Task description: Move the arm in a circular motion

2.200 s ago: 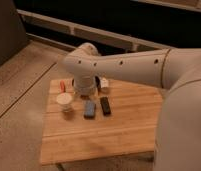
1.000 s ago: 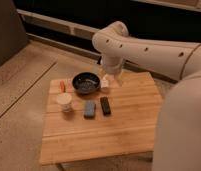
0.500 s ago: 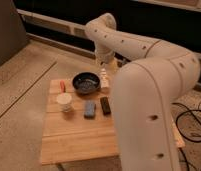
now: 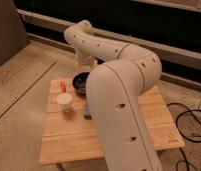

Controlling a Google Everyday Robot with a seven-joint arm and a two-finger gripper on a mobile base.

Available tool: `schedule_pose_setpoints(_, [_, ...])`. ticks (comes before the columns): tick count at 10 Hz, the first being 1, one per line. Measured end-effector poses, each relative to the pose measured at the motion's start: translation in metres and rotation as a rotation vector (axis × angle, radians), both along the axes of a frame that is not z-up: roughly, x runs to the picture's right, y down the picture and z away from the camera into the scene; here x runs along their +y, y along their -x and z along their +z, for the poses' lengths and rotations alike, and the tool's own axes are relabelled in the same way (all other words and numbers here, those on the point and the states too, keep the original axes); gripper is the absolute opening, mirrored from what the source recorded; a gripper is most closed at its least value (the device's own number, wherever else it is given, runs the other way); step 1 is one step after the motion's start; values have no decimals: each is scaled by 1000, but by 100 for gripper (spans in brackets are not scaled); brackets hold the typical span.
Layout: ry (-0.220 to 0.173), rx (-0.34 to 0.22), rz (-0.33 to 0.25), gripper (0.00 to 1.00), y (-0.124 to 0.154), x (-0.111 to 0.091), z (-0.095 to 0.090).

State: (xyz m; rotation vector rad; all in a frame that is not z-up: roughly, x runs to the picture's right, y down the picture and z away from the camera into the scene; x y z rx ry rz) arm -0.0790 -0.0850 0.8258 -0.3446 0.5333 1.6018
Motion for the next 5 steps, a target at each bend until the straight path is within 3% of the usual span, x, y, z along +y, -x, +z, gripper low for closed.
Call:
schedule_pose_setpoints(2, [-1,-34,-58,65,14,22,-16])
schedule_pose_setpoints(3, [2,-56,-83,65,22,45,-30])
schedule_pose_setpoints(5, [5,-92,-75,65,34,77,-46])
